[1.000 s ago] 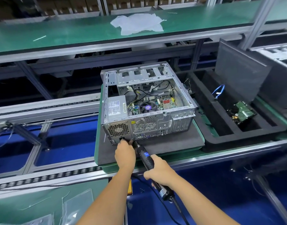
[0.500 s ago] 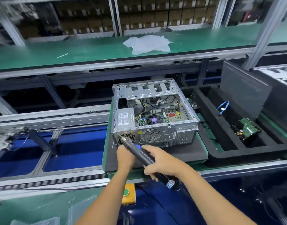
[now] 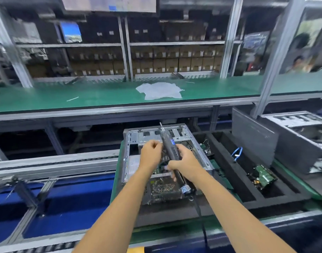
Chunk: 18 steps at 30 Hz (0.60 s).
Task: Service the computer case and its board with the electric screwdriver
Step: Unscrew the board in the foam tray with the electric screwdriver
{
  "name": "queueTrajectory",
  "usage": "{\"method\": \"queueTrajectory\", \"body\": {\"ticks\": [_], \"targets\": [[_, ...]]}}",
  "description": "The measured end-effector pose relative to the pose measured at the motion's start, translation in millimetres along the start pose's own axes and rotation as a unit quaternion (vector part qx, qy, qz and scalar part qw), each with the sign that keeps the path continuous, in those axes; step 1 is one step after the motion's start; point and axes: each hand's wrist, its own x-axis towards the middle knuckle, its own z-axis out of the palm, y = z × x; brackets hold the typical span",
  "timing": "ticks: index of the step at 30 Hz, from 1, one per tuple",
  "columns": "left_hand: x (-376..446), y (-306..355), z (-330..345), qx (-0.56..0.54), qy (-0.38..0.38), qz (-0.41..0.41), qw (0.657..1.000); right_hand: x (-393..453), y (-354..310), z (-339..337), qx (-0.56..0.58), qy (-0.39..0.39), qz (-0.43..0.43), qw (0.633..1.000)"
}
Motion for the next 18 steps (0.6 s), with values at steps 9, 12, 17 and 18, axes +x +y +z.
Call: {"method": "queueTrajectory", "body": {"ticks": [9, 12, 17, 18], "targets": [[29.2, 24.2, 146.2, 0.029, -0.144, 0.059, 0.987, 21.8, 28.9, -142.6, -0.048, 0.076, 0.002, 0.996], [49.0, 24.9, 215.9, 0.053, -0.155, 0.057, 0.985, 40.8, 56.2, -204.0, -0.039, 0.094, 0.019, 0.995], [79.2, 10.0, 327.6, 0.105, -0.177, 0.010, 0.979, 74.6, 100.9, -294.9, -0.016, 0.114, 0.057, 0.992], [83.7, 4.1, 343.1, 0.109, -0.177, -0.009, 0.978, 81.6, 109.3, -309.7, -0.018, 0.112, 0.067, 0.991]]}}
